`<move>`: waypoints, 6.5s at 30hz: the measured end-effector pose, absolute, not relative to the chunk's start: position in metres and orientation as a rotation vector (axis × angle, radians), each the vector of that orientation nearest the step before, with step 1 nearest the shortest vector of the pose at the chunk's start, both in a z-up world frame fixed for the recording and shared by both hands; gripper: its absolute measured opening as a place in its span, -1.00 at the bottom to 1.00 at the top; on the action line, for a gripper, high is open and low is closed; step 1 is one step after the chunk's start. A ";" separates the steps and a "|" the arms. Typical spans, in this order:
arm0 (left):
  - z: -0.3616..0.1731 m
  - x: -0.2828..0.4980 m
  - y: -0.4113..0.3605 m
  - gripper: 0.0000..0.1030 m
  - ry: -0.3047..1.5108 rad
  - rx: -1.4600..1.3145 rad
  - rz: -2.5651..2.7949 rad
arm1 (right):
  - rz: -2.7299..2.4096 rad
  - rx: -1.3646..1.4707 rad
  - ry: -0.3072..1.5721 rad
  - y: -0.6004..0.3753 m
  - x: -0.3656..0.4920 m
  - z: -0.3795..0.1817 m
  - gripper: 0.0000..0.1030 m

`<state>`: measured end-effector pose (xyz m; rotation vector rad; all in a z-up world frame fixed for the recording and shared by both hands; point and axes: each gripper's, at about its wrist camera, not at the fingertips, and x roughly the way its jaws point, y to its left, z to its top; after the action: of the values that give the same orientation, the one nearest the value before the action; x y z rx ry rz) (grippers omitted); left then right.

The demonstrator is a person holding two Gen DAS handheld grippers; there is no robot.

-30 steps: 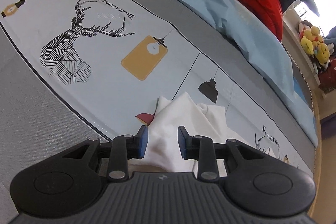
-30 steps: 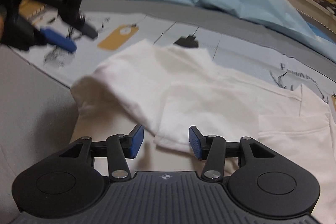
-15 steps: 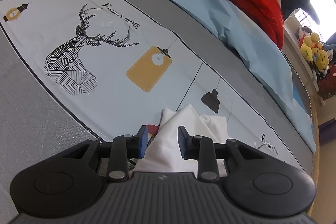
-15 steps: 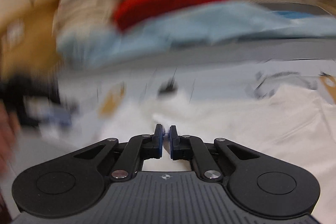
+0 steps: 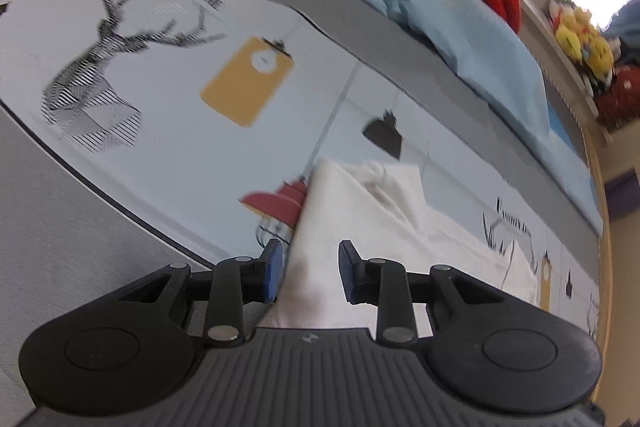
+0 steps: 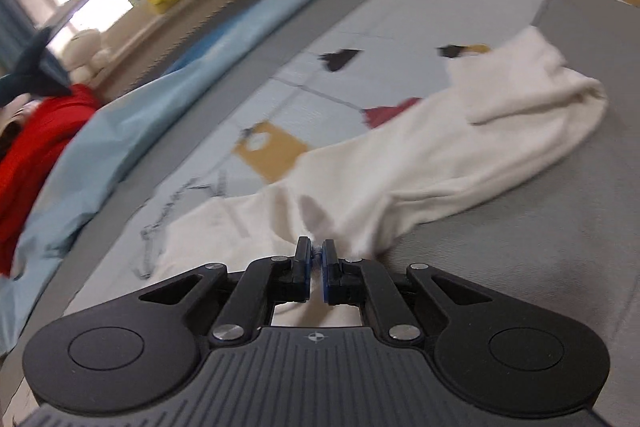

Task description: Fold small clothes

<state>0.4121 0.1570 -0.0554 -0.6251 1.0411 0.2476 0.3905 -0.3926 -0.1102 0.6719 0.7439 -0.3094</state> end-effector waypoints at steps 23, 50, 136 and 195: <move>-0.088 0.419 0.109 -0.36 1.148 -0.579 0.098 | -0.285 0.719 0.878 -0.394 0.407 -0.131 -0.49; -0.092 0.421 0.080 -0.38 1.186 -0.514 0.082 | -0.606 1.234 0.587 -0.580 0.380 -0.159 -0.15; -0.064 0.410 0.106 -0.70 1.002 -0.432 0.300 | -0.356 1.117 0.940 -0.376 0.415 -0.133 -0.19; -0.102 0.426 0.100 -0.70 1.102 -0.459 0.201 | -0.103 0.747 0.860 -0.411 0.497 -0.146 -0.83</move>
<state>0.4259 0.1004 -0.1021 -0.4586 1.1020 0.2010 0.4972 -0.4110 -0.1459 0.7469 0.8600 -0.1027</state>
